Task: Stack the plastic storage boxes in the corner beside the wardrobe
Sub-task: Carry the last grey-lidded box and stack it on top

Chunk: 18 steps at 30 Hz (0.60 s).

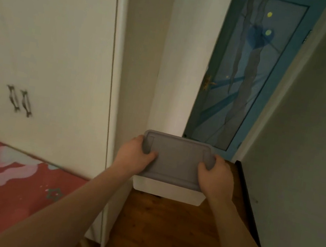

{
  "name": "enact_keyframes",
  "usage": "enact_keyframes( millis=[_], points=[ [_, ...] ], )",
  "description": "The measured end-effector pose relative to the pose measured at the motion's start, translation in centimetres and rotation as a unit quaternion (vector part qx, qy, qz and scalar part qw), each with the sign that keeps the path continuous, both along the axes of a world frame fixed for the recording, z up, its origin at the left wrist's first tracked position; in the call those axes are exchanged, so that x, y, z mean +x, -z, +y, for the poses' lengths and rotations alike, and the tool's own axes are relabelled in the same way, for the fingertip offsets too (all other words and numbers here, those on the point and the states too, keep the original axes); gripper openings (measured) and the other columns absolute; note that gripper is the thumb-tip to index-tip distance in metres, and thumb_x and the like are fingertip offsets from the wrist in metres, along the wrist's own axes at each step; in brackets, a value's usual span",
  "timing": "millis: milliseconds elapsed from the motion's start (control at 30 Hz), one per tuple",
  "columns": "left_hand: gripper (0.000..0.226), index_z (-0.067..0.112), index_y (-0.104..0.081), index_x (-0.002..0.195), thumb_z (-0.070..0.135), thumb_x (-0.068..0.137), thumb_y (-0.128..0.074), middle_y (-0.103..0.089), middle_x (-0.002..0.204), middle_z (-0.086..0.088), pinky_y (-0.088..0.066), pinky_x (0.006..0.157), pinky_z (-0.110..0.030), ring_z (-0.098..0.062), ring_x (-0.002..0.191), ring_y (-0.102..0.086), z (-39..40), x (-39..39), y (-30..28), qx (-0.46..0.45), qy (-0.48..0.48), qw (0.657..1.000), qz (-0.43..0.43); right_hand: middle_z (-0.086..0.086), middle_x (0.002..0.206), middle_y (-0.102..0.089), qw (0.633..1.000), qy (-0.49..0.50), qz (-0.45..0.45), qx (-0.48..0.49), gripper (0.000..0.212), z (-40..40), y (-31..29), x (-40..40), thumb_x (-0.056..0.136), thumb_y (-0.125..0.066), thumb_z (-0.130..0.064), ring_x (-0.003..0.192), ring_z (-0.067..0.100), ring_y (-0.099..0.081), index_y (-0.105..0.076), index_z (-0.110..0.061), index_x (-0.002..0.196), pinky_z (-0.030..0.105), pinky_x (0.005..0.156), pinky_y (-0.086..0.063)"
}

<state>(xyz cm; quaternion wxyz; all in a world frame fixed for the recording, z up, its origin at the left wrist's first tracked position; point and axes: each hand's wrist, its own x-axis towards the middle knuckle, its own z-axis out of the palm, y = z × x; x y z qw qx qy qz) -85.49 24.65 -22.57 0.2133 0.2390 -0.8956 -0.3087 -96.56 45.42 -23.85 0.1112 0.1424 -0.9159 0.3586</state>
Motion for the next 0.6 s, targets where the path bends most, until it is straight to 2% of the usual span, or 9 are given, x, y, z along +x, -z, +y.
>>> enact_keyframes(
  millis=[167,300,500,600],
  points=[
    [0.052,0.017,-0.051,0.129,0.045,0.087,-0.065,-0.061,0.118,-0.001,-0.049,0.083,-0.03,-0.019,0.1,-0.058,-1.5,5.7,-1.3,0.02,-0.016,1.0,0.004,0.006,0.116,-0.059,0.999,-0.044,0.015,-0.009,0.052,-2.0,-0.8,3.8,0.094,-0.05,-0.039,0.093,0.018,-0.056,-0.046,-0.019,0.142,0.03,0.072,-0.046],
    [0.051,0.018,-0.053,0.128,0.043,0.086,-0.067,-0.062,0.119,0.0,-0.048,0.083,-0.029,-0.017,0.099,-0.057,-3.6,11.2,-1.6,0.02,-0.05,0.998,0.02,0.002,0.112,-0.061,0.995,-0.093,0.015,-0.015,0.045,-4.7,-1.4,8.0,0.093,-0.047,-0.041,0.09,0.016,-0.058,-0.051,-0.026,0.135,0.034,0.074,-0.053],
    [0.048,0.017,-0.055,0.125,0.042,0.085,-0.066,-0.063,0.117,-0.003,-0.045,0.079,-0.029,-0.02,0.1,-0.058,-7.3,21.2,-2.0,0.018,-0.105,0.994,0.02,0.001,0.101,-0.058,0.989,-0.145,0.027,-0.006,0.039,-10.0,-2.4,16.0,0.094,-0.048,-0.039,0.082,0.014,-0.056,-0.053,-0.025,0.13,0.027,0.06,-0.045],
    [0.05,0.014,-0.055,0.125,0.042,0.085,-0.067,-0.063,0.119,-0.005,-0.05,0.084,-0.035,-0.024,0.102,-0.059,-9.5,27.7,-2.3,0.023,-0.14,0.99,0.023,-0.001,0.101,-0.058,0.984,-0.179,0.022,-0.001,0.042,-13.5,-2.8,21.1,0.093,-0.045,-0.043,0.084,0.014,-0.057,-0.052,-0.025,0.131,0.035,0.07,-0.054]
  ],
)
